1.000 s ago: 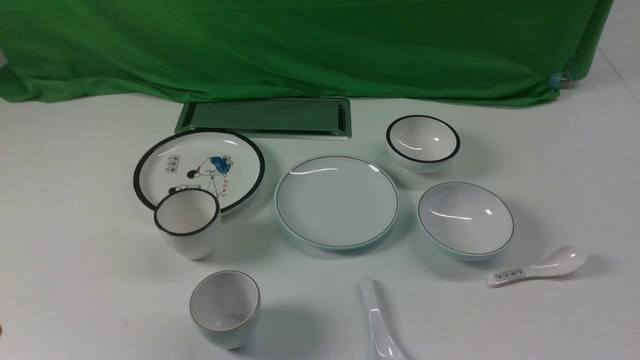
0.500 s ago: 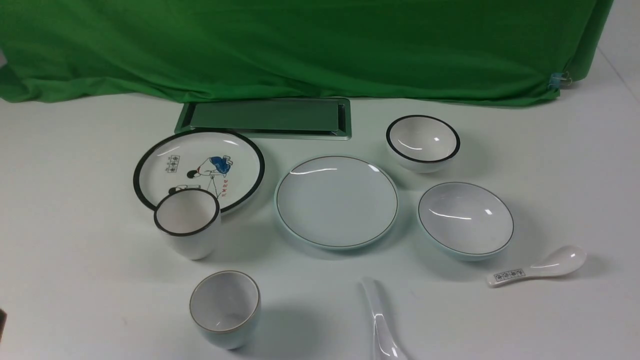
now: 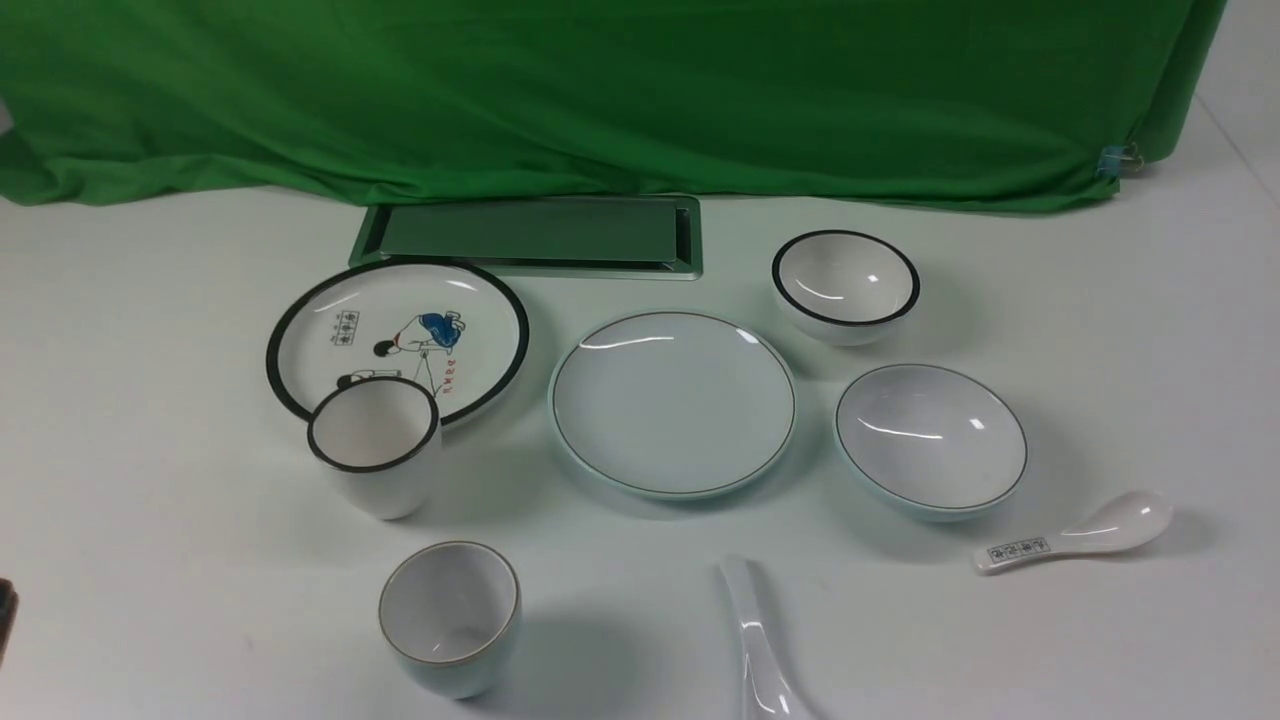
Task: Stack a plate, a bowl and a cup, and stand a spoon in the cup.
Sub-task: Use the right arm to grab a blue rice bowl
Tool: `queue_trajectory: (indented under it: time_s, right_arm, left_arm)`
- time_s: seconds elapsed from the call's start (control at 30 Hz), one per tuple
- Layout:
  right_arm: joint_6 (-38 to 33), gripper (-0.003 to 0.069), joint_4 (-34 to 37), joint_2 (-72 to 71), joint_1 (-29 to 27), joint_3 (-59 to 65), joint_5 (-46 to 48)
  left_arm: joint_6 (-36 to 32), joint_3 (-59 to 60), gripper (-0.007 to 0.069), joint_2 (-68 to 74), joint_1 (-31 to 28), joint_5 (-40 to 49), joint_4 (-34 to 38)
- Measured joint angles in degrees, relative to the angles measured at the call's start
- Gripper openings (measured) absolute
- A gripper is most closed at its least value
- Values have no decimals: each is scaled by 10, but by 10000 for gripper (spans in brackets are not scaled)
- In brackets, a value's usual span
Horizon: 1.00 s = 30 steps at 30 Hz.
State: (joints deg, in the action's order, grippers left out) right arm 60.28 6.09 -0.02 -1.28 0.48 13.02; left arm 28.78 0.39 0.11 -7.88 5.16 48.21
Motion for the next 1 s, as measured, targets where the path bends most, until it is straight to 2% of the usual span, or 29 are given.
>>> queue_trajectory:
  time_s: [0.07, 0.17, 0.2, 0.27, 0.33, 0.37, 0.4, 0.43, 0.47, 0.53, 0.57, 0.6, 0.63, 0.67, 0.7, 0.73, 0.77, 0.87, 1.0]
  right_arm:
    - [-28, 242, 0, 0, 0, 0, 0]
    - [-70, 239, 0, 0, 0, 0, -14]
    - [-75, 239, 0, 0, 0, 0, -16]
    - [-154, 205, 0, 0, 12, -2, -41]
    - [-214, 148, 0, 16, 27, -24, -45]
    - [-221, 141, 0, 18, 29, -31, -45]
    - [-279, 77, 0, 46, 44, -64, -48]
    - [-321, 44, 0, 69, 53, -88, -50]
    - [-330, 40, 0, 74, 55, -88, -50]
    - [-456, 14, 0, 150, 80, -171, -38]
    - [-502, 13, 0, 176, 88, -199, -25]
    - [-511, 13, 0, 189, 90, -214, -15]
    - [-565, 13, 0, 236, 99, -266, 24]
    - [-579, 13, 0, 250, 101, -280, 37]
    - [-630, 13, 0, 315, 110, -338, 103]
    - [-634, 13, 0, 315, 110, -345, 103]
    - [-664, 13, 0, 373, 114, -390, 158]
    - [-710, 13, 0, 472, 117, -469, 266]
    - [-737, 13, 0, 607, 118, -529, 323]
  left_arm:
    - [-25, -15, -29, 0, 0, 8, -14]
    - [-112, -81, -29, -1, 0, 30, -58]
    - [-112, -87, -29, -1, 0, 33, -63]
    - [-187, -174, -29, 18, 0, 91, -134]
    - [-216, -243, -29, 67, 0, 165, -195]
    - [-219, -256, -29, 73, 0, 181, -202]
    - [-239, -306, -29, 129, 0, 239, -247]
    - [-258, -334, -29, 165, 0, 276, -270]
    - [-262, -334, -29, 173, 0, 283, -275]
    - [-311, -400, -29, 255, 5, 352, -326]
    - [-323, -422, -29, 281, 12, 370, -350]
    - [-325, -431, -29, 285, 17, 377, -359]
    - [-335, -460, -29, 320, 37, 404, -395]
    - [-337, -467, -29, 329, 44, 412, -405]
    - [-339, -500, -29, 363, 75, 448, -449]
    - [-339, -500, -29, 367, 75, 453, -449]
    - [-340, -525, -29, 398, 102, 486, -479]
    - [-343, -555, -29, 461, 145, 531, -507]
    - [-356, -583, -29, 543, 231, 531, -511]
